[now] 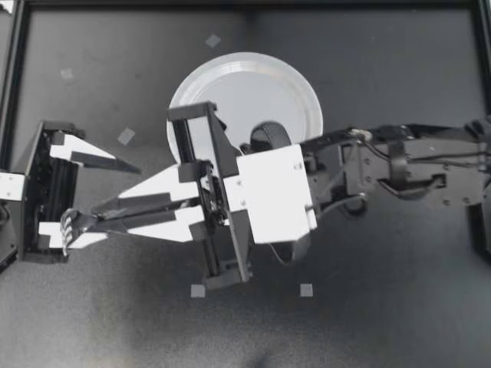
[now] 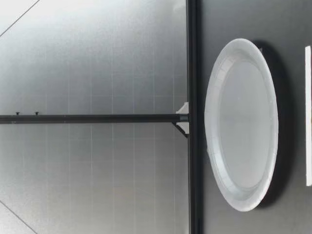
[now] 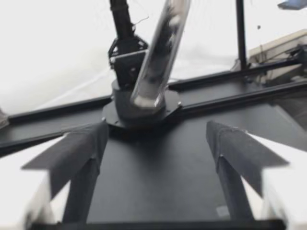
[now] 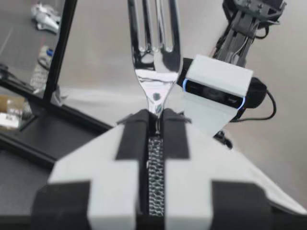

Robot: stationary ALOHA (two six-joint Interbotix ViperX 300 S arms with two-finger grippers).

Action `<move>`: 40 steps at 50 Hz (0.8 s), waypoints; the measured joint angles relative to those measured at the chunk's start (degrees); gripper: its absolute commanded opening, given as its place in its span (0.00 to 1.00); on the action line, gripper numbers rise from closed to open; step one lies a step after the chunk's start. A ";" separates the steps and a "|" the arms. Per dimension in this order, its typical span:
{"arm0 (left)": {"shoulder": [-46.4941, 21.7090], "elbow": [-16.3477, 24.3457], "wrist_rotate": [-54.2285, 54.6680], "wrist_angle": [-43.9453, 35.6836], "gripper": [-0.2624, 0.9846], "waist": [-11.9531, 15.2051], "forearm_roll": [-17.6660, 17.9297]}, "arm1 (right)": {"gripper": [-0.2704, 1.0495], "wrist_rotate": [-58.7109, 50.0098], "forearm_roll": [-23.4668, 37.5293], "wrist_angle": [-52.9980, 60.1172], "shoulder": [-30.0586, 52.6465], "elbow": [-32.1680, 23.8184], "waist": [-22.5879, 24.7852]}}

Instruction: Pick up the fork and place it on the plate.

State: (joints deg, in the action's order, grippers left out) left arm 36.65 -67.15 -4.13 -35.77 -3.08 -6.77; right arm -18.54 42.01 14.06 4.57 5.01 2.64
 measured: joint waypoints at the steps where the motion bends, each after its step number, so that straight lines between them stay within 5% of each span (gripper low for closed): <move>1: -0.44 0.26 0.00 -0.18 0.76 0.00 0.00 | 0.26 0.00 -0.09 0.62 0.26 0.00 -0.18; 17: -0.44 0.88 -0.18 -0.62 0.73 -0.09 0.00 | 0.26 0.09 -0.09 4.13 1.93 0.00 -0.26; 40: 0.62 0.62 0.26 -0.62 0.26 -0.44 0.00 | 0.27 0.09 -0.09 5.10 2.37 -0.09 -0.44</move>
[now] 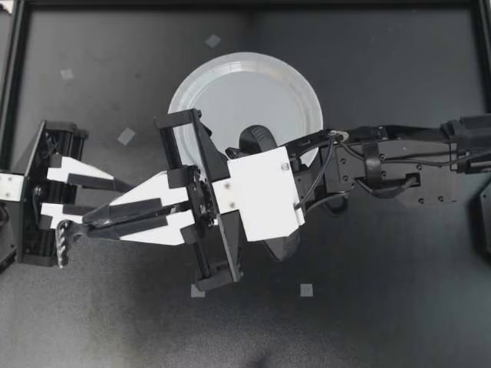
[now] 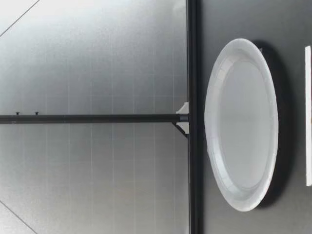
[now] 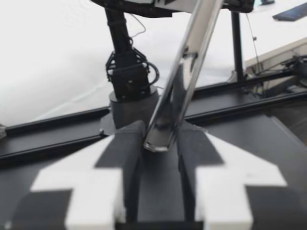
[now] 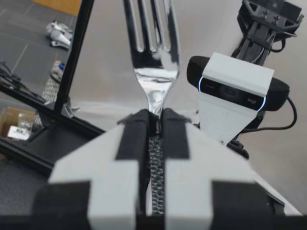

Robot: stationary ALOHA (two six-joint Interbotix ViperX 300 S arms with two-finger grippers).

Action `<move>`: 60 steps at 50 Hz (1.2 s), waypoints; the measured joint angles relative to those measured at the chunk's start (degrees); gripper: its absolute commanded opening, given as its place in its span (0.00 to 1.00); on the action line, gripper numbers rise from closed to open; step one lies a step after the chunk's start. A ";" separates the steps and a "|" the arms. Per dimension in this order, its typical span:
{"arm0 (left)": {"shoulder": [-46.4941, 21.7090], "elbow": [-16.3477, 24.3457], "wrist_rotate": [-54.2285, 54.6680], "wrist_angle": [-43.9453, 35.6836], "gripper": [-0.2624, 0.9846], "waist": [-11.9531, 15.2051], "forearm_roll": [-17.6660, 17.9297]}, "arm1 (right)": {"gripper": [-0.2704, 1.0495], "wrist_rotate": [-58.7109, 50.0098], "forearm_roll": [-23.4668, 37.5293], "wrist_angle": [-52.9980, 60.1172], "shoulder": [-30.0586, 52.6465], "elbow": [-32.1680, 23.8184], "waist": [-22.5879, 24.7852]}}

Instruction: Pick up the fork and place it on the plate.

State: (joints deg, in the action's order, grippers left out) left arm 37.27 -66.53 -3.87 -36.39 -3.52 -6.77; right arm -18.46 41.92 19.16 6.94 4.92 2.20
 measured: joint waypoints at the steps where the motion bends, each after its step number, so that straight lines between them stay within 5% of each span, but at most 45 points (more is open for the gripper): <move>1: 0.18 -0.09 0.09 0.00 0.26 0.09 -0.09 | 0.27 -0.09 0.00 0.00 0.00 0.00 0.00; 10: 1.76 -0.70 0.35 0.09 0.26 0.09 0.00 | 0.37 -0.88 -2.90 0.35 0.88 -0.35 -0.44; 20: 2.55 -0.88 1.23 0.26 0.26 0.35 0.09 | 0.79 -1.14 -4.48 -0.44 2.11 -0.44 -0.97; 30: 3.52 -0.62 4.22 6.68 0.26 0.35 1.85 | 0.76 -1.05 -4.75 -1.58 0.00 3.43 -2.64; 47: 10.46 3.16 14.33 42.01 0.26 0.44 9.40 | 0.76 -1.58 -11.43 -9.14 -16.35 23.82 -6.50; 60: 7.73 -1.05 29.44 51.06 0.26 6.06 10.81 | 0.76 -3.08 -22.32 -0.44 -26.28 41.31 -6.06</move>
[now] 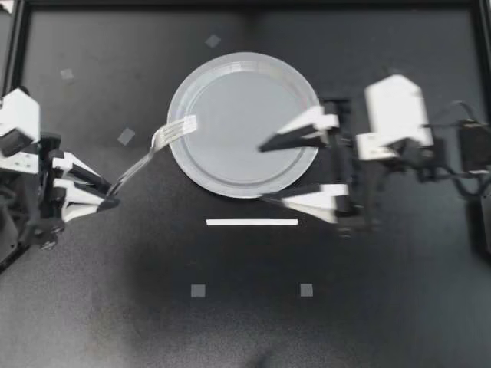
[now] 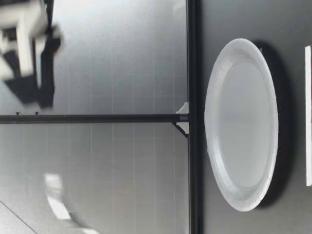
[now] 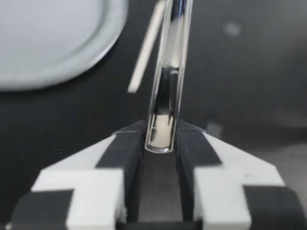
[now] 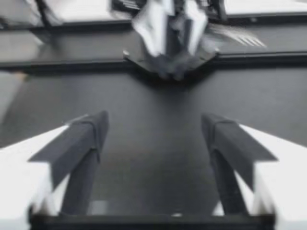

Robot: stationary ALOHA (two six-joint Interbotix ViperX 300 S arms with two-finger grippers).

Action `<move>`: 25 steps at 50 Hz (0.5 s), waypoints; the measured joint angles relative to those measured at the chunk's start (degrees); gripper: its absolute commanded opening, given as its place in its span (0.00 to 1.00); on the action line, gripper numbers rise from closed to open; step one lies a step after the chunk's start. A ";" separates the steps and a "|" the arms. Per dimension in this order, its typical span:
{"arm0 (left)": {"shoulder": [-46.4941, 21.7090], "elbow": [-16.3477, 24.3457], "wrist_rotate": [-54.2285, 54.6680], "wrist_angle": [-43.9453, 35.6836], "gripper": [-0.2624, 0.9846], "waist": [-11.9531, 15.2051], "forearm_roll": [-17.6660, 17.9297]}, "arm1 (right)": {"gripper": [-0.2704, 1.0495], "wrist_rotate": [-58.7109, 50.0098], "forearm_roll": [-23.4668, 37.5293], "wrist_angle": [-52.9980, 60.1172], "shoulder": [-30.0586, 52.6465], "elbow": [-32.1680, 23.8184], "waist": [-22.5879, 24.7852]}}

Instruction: Pick up the fork and place it on the plate.

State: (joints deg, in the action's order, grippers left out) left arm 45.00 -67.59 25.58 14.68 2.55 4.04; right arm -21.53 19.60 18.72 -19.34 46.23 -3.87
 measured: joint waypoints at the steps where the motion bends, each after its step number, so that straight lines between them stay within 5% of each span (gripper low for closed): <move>1: -0.26 -0.26 1.14 0.70 0.26 0.44 0.00 | 0.76 0.00 -0.53 0.97 -0.88 1.23 0.18; 16: -8.35 2.46 9.32 19.42 0.26 1.58 -0.18 | 0.76 0.18 -3.34 3.60 -0.70 5.54 1.93; 25: -15.47 6.59 9.05 21.97 0.26 1.58 -0.26 | 0.76 0.18 -3.34 4.83 2.99 5.10 1.93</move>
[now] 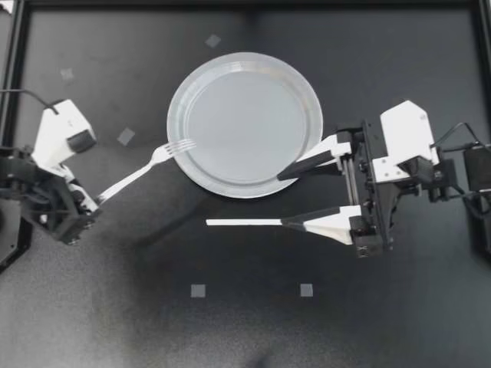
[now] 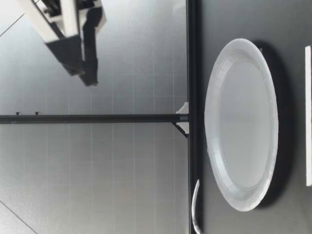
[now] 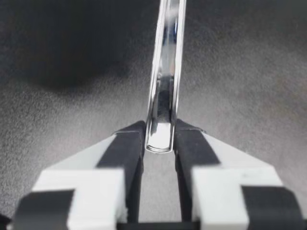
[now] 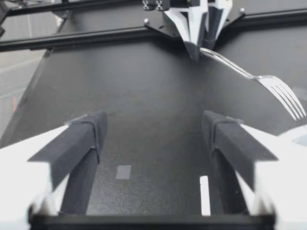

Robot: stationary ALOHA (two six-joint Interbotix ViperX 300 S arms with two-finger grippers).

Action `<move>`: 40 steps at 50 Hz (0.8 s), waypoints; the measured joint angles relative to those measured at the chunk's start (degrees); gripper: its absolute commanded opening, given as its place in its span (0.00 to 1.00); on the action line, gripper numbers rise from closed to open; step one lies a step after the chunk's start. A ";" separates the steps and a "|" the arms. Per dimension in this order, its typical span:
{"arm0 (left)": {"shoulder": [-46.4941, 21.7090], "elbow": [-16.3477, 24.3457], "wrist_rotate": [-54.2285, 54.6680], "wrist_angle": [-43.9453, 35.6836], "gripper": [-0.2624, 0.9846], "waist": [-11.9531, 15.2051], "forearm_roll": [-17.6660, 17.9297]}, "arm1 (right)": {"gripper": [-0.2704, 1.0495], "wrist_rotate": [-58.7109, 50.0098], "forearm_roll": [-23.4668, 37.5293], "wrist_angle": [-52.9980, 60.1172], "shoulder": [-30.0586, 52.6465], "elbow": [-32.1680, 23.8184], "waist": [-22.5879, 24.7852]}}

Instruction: Pick up the fork and place it on the plate.

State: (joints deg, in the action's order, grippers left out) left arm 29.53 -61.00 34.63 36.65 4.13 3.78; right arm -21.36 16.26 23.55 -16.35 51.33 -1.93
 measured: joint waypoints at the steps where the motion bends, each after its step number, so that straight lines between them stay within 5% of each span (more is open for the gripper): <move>1: -1.14 0.26 -0.09 0.00 0.26 0.09 0.00 | 0.76 0.00 0.00 0.26 0.18 0.00 0.00; 14: -13.01 2.99 -1.93 -3.08 0.26 0.09 -0.18 | 0.76 -0.18 0.00 3.25 1.32 0.00 0.00; 40: -19.60 4.13 -3.34 -8.35 0.26 0.09 -0.26 | 0.76 -1.67 -0.09 5.45 3.34 0.00 0.44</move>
State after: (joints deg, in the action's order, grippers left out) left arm 9.93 -56.87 31.29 28.30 4.22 3.52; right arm -23.03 16.17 29.00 -13.01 51.33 -1.49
